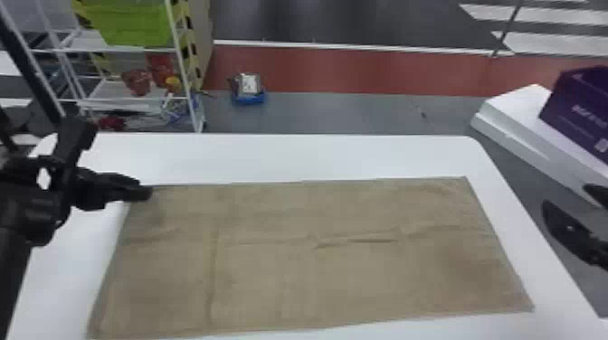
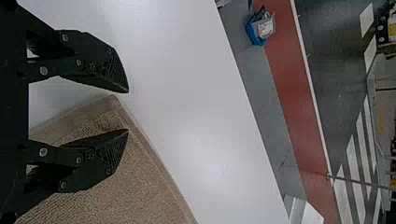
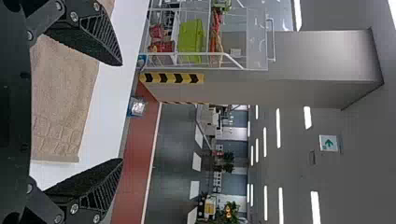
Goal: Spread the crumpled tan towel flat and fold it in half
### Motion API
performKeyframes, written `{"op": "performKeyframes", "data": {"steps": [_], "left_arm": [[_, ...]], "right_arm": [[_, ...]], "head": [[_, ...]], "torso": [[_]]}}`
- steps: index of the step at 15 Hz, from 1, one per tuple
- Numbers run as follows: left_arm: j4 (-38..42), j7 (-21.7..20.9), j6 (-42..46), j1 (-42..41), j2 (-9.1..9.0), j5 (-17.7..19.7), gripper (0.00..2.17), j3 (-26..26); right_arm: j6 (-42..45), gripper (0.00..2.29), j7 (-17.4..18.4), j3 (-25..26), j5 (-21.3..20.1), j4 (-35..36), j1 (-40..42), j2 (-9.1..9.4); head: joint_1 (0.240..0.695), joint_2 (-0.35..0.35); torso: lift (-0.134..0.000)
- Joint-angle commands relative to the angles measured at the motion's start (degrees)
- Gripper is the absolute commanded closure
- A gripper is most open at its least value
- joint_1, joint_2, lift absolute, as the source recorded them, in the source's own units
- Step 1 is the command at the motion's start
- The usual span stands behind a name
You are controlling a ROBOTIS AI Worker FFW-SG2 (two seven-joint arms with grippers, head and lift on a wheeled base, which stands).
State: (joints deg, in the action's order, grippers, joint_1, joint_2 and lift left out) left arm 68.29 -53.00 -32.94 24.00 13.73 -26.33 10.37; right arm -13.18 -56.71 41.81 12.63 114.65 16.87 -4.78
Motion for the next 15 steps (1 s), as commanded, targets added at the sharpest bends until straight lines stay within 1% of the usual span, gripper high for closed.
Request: {"op": "performKeyframes", "data": {"steps": [1, 4, 5, 6, 10, 12, 15], "left_arm": [[0.0, -0.3, -1.0, 0.1, 0.43, -0.2, 0.70, 0.1], [0.1, -1.1, -1.5, -0.1, 0.69, -0.2, 0.70, 0.4], [0.1, -1.2, -1.5, -0.2, 0.69, -0.3, 0.86, 0.4], [0.1, -1.0, -1.3, -0.4, 0.69, -0.3, 1.07, 0.4], [0.2, -0.4, -1.3, -0.7, 0.51, 0.1, 1.05, 0.6], [0.6, -1.0, -1.3, -0.7, 0.16, 0.3, 1.06, 0.7], [4.2, -1.8, -2.9, -3.3, -0.19, 0.3, 1.06, 0.8]], "right_arm": [[-0.1, 0.17, -0.1, 0.2, 0.2, 0.4, 0.0, -0.06], [0.0, 0.17, -0.1, -0.1, 0.5, 0.5, -0.1, 0.03], [0.0, 0.17, 0.0, -0.3, 0.5, 0.5, -0.3, 0.03], [-0.1, 0.17, 0.0, -0.5, 0.5, 0.5, -0.4, 0.03], [-0.1, 0.17, 0.1, -0.8, 0.5, 0.5, -0.5, 0.03], [-0.1, 0.17, 0.1, -0.9, 0.5, 0.5, -0.5, 0.03], [0.0, 0.17, 0.7, -1.4, -0.2, 0.6, -1.6, -0.15]], "head": [[0.695, -0.069], [0.695, -0.064], [0.695, -0.061], [0.695, -0.058], [0.695, -0.051], [0.695, -0.050], [0.695, -0.057]], "torso": [[-0.124], [-0.124], [-0.124], [-0.124], [-0.124], [-0.124], [-0.124]]}}
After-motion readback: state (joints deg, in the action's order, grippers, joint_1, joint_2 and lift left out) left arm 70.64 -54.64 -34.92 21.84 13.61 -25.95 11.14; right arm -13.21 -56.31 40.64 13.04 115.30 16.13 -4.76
